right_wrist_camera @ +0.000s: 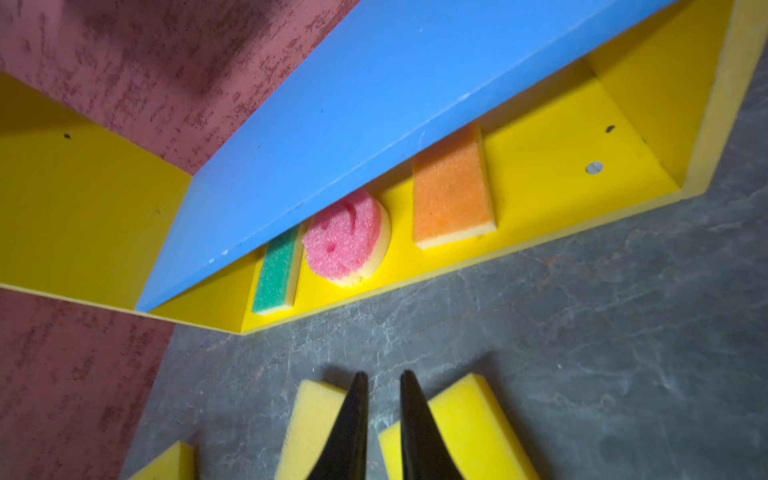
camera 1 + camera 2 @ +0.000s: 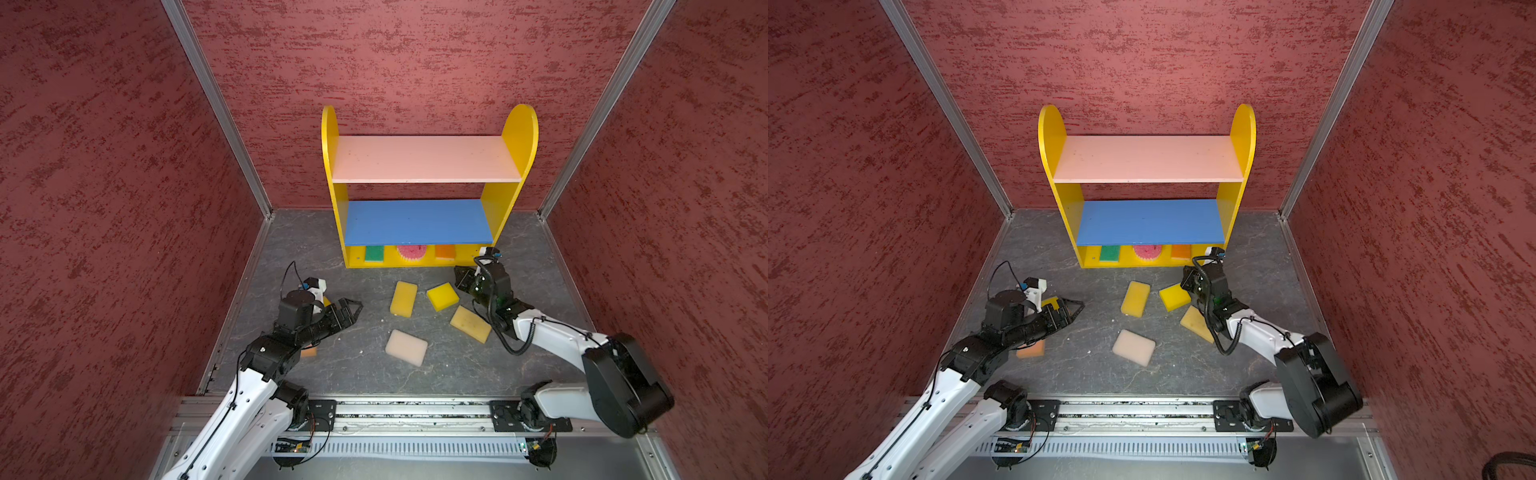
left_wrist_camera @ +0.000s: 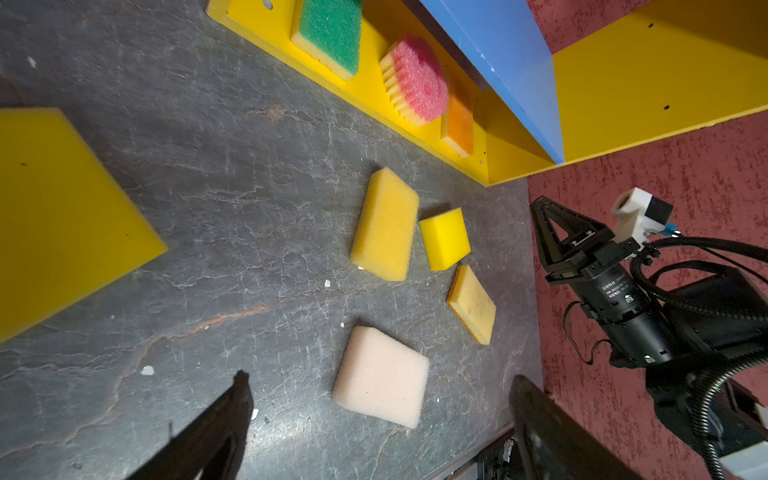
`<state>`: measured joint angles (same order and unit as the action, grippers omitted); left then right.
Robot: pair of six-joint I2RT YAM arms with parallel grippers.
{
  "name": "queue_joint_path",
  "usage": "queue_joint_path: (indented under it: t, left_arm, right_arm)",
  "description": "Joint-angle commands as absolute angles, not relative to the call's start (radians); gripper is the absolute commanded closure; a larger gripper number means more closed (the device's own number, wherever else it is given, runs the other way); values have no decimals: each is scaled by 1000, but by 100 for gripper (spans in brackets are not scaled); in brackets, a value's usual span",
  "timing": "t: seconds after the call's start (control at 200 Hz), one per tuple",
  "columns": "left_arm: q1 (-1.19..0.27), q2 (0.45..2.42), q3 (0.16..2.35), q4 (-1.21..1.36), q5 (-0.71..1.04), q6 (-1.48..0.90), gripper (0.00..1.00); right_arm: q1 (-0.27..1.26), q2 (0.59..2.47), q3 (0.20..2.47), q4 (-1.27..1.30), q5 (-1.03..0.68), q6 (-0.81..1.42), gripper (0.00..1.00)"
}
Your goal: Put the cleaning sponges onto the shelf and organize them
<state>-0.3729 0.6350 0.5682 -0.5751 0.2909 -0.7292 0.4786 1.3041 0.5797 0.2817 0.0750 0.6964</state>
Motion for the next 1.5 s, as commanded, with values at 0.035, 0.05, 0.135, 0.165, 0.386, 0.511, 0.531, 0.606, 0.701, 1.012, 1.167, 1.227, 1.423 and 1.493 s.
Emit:
queue_joint_path:
  t: [0.035,0.05,0.135,0.165,0.386,0.511,0.531,0.606,0.701,1.012,1.167,1.227,1.423,1.493]
  left_arm:
    - [-422,652,540,-561,293,-706,6]
    - [-427,656,536,-559,289,-706,6]
    - [-453,682,525,-542,272,-702,5]
    - [-457,695,520,-530,265,-702,5]
    - [-500,862,544,-406,266,-707,5]
    - [-535,956,578,-343,248,-707,5]
    - [-542,971,584,-342,248,-706,5]
    - [-567,1016,610,-335,217,-703,6]
    - [-586,1064,611,-295,198,-711,8]
    - [-605,1124,626,-272,163,-729,9]
    - [-602,1120,603,-249,152,-731,9]
    - [-598,1123,600,-251,155,-730,9]
    - [-586,1127,576,-236,167,-724,8]
    - [-579,1136,575,-232,177,-724,8]
  right_arm:
    - [574,1217,545,47,212,659,80]
    - [576,1211,539,46,215,665,80]
    - [577,1177,511,41,253,692,76]
    - [577,1168,511,27,286,701,74]
    - [573,1123,489,25,465,729,49]
    - [561,1144,487,100,394,669,52]
    - [559,1153,492,106,377,658,54]
    - [538,1198,519,115,294,627,62]
    - [498,1267,551,128,177,623,75]
    - [244,1607,579,530,-308,814,100]
    - [215,1807,601,784,-320,982,100]
    - [215,1873,615,857,-311,1026,100]
    - [215,1980,627,977,-232,1112,100]
    - [215,1989,624,982,-189,1121,100]
